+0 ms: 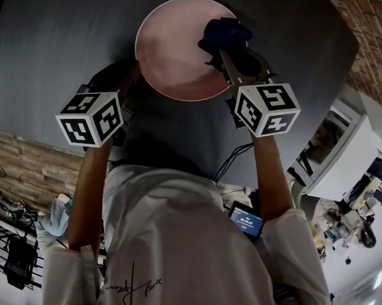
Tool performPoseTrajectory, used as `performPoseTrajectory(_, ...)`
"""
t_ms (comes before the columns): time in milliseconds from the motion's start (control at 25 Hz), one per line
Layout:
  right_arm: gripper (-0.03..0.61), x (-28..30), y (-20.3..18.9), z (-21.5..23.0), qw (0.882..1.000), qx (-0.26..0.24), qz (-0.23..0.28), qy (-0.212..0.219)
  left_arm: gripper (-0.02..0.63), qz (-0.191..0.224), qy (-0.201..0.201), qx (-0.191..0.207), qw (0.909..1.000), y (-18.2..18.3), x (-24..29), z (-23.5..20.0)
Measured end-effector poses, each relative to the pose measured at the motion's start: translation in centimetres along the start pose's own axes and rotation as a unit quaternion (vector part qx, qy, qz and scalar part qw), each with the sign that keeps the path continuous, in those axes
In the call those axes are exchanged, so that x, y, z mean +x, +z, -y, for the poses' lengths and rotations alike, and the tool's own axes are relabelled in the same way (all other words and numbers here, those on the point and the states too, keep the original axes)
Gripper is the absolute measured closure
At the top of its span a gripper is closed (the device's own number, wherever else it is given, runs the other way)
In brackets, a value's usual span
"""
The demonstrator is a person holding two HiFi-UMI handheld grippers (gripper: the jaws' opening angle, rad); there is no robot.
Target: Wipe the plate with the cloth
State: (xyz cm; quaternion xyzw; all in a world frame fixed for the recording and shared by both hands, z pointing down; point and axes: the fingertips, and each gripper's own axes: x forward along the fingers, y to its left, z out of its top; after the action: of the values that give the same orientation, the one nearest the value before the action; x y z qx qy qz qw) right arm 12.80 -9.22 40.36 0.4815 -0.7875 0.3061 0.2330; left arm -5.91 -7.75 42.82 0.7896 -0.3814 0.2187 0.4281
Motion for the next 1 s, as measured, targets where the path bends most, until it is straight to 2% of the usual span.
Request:
performPoseTrajectory(440,0.522,1.6,0.7,0.3,1.0,-0.004,-0.004,-0.009,0.505,-0.008,-0.022,-0.003,0.9997,0.3,1.0,0.5)
performPoseTrajectory(1000,0.522,3.7,1.4,0.5,0.998,-0.041,-0.027,-0.024,0.528,-0.017,-0.024,-0.005,0.9996,0.3,1.4,0.1)
